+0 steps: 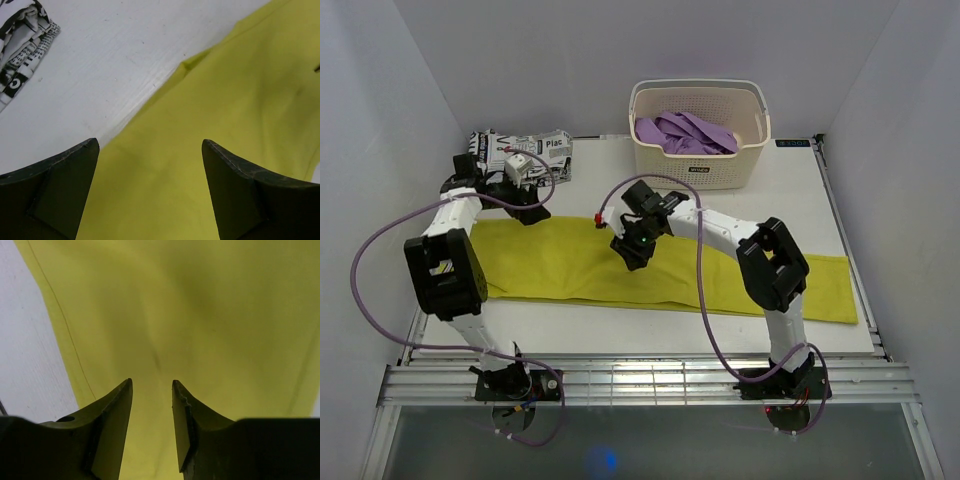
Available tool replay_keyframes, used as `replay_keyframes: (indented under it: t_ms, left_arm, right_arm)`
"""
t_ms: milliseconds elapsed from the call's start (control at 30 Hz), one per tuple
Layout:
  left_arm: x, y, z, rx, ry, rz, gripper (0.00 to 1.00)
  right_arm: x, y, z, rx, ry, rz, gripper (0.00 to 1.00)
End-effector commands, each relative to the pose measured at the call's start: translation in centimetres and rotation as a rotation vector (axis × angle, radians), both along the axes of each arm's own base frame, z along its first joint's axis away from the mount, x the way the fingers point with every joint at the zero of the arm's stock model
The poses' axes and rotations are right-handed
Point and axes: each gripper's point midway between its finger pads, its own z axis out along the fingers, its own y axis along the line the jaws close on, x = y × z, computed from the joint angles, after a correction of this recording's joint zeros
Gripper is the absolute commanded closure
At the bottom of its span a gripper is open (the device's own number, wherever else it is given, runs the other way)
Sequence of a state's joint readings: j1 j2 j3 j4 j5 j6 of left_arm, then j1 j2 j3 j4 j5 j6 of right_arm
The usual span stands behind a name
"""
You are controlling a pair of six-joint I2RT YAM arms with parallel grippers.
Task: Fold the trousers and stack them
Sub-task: Fold the trousers
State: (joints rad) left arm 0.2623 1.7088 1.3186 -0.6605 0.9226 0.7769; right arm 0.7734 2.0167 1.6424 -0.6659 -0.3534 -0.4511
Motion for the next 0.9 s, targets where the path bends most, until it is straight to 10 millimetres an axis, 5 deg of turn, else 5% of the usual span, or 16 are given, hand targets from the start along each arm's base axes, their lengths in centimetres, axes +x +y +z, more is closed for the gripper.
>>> replay_keyframes:
  t_ms: [0,200,300,500,667,867]
  left_arm:
    - [4.5,-1.2,-0.1,-0.055,-0.012,0.044,0.06]
    - [7.0,-3.8,-4.2,-0.034,0.002,-0.034,0.07]
    - [7.7,-5.4,-5.8,-0.021,0.012,-0.075,0.08]
    - [5.1,-8.2,-6.9,-0.025,0.017,-0.247,0.51]
    - [1.3,-9.0,-5.9,-0.044,0.021,-0.333,0.52]
    - [-2.0,-9.4,-4.8,-0.050,0.002,-0.402,0.62]
  right_arm:
    - [-4.2,0.6,-3.2,-0.043,0.047,0.086,0.58]
    - [-8.7,-1.9,-8.1,-0.163,0.097,0.147,0.66]
    - [-8.8,-1.6,-7.6,-0.146,0.095,0.156,0.67]
    - [-4.9,-0.5,-1.0,0.006,0.009,0.077,0.55]
    - [0.5,-2.3,3.1,0.124,0.003,-0.035,0.50]
    - [5.5,-4.0,5.0,0.129,-0.038,-0.127,0.50]
